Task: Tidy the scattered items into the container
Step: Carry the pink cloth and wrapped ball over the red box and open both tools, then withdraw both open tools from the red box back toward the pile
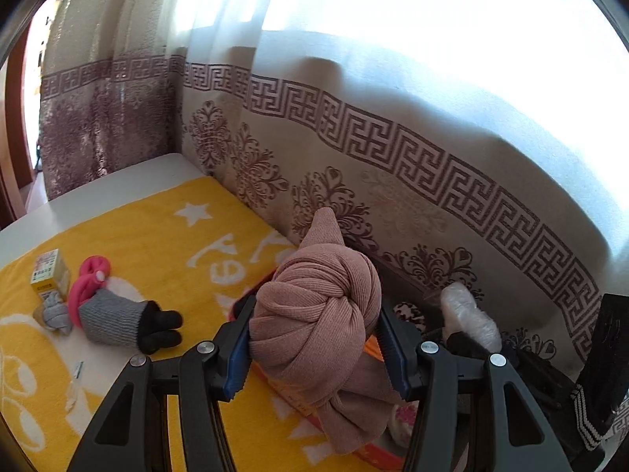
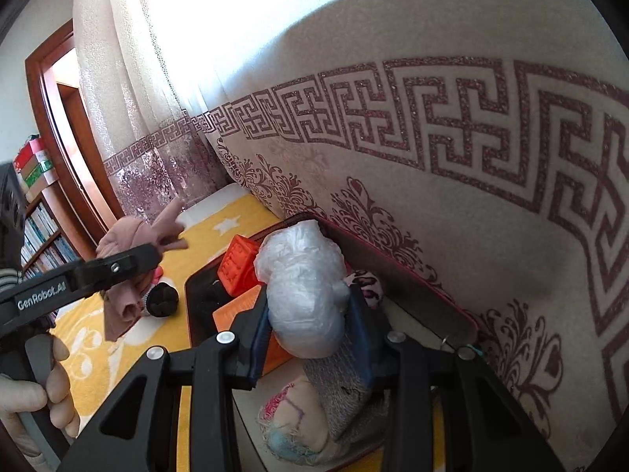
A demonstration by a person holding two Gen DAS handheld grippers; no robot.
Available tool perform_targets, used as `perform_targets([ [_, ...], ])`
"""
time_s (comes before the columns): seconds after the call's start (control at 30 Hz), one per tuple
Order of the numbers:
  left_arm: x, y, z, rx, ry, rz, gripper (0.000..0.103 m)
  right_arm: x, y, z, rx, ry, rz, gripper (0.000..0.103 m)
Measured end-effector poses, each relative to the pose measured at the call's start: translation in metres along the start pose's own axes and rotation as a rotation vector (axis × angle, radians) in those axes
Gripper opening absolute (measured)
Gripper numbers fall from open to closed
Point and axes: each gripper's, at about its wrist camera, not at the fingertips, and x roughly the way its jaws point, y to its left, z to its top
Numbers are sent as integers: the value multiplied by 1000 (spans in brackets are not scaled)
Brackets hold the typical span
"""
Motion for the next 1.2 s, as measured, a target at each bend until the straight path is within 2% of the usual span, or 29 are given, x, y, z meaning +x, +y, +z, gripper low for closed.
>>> perform_targets([
  [0.3, 45, -30, 0, 74, 96, -36, 60, -1, 10, -7, -79, -4, 6, 42],
  [0.33, 49, -30, -1, 75, 106, -32, 62, 0, 10, -7, -83, -4, 3, 43],
  [0.4, 52, -27, -2, 67, 107, -24, 72, -1, 11, -8, -91, -6, -3, 47],
  [0.5, 54, -22, -2, 50, 104, -15, 72, -2, 10, -8, -87, -13, -13, 55],
  [0.93, 27, 5, 2, -8, 44, 1, 72, -7, 6, -9, -32, -28, -34, 55],
  [1.2, -11, 52, -1, -91, -19, 68, 72, -13, 34, -12, -61, -47, 30, 61],
])
